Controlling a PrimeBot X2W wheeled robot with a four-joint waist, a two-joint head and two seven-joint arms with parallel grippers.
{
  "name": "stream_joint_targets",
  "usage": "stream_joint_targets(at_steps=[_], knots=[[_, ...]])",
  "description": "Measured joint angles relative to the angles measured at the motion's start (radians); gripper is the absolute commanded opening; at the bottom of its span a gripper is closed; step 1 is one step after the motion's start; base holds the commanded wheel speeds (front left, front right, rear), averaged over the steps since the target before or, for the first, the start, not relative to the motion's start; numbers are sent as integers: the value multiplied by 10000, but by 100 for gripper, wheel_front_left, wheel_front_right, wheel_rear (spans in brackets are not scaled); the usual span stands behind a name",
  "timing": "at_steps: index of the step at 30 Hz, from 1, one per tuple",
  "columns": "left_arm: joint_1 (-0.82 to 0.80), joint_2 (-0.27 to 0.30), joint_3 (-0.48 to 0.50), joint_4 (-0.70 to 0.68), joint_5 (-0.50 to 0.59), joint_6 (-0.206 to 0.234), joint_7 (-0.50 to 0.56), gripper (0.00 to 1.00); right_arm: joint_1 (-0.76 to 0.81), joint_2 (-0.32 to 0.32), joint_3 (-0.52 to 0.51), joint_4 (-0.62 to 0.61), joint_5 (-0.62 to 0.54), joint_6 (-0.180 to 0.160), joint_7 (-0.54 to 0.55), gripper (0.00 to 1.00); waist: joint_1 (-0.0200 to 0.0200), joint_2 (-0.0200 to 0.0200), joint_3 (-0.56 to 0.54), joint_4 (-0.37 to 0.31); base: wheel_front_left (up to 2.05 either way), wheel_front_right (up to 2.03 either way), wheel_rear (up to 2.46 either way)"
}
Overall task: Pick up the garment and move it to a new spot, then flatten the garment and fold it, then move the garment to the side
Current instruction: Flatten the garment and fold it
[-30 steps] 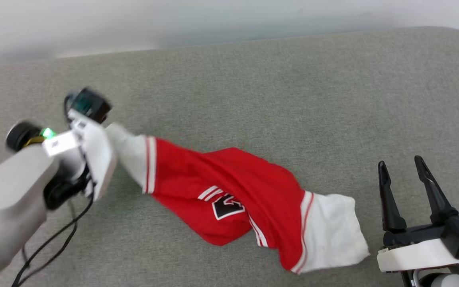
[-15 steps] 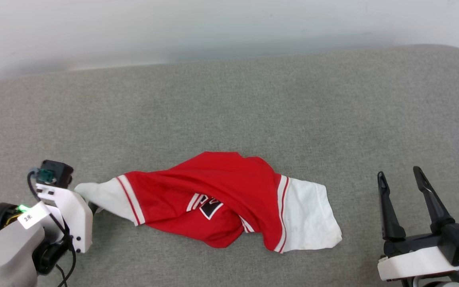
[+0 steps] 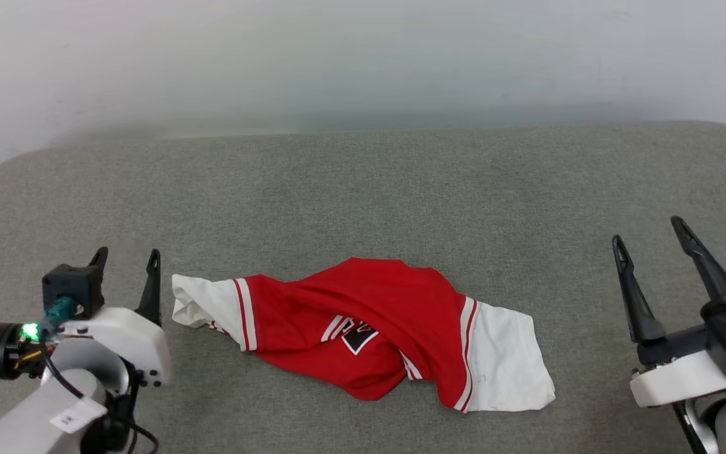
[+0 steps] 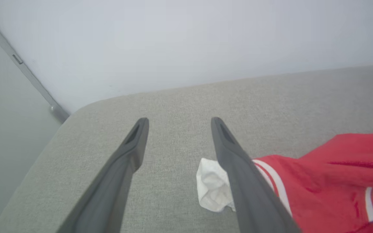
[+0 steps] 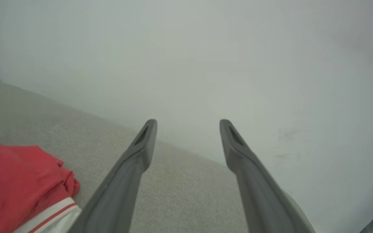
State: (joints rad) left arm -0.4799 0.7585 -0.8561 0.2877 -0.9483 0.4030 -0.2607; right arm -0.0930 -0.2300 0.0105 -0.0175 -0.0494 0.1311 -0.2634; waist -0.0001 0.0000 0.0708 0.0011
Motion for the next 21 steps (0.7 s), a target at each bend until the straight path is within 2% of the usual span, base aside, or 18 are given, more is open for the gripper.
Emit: stream_joint_targets(at_steps=[3, 6, 8, 11, 14, 18, 21], knots=[[1172, -523, 1388, -1081, 1524, 754, -23, 100, -433, -901, 888, 798, 493, -2, 468, 100, 0, 0, -92, 113, 0, 0, 0], [2517, -1250, 2633, -2029, 2742, 1214, -23, 100, -1169, -1871, 2197, 1041, 1413, 0, 2023, 100, 0, 0, -159, 179, 0, 0, 0], [3248, -1691, 3419, -2502, 3476, 1335, -21, 100, -1622, -2539, 3014, 951, 2263, 0, 3172, 100, 0, 0, -187, 212, 0, 0, 0], [4154, -2385, 4372, -3104, 4460, 1333, -23, 100, -2258, -3367, 4224, 671, 3547, 2, 5093, 100, 0, 0, -192, 235, 0, 0, 0], [4768, -3035, 5143, -3498, 5260, 1093, -23, 100, -2828, -4029, 5162, 439, 4903, -2, 7078, 100, 0, 0, -159, 271, 0, 0, 0], [5268, -3760, 5900, -3802, 6105, 650, -23, 100, -3476, -4596, 6263, 303, 6355, 0, 9156, 100, 0, 0, -28, 344, 0, 0, 0], [5390, -4209, 6324, -3850, 6577, 236, -23, 100, -3817, -4744, 6966, 552, 7070, 0, 10180, 100, 0, 0, 143, 433, 0, 0, 0]])
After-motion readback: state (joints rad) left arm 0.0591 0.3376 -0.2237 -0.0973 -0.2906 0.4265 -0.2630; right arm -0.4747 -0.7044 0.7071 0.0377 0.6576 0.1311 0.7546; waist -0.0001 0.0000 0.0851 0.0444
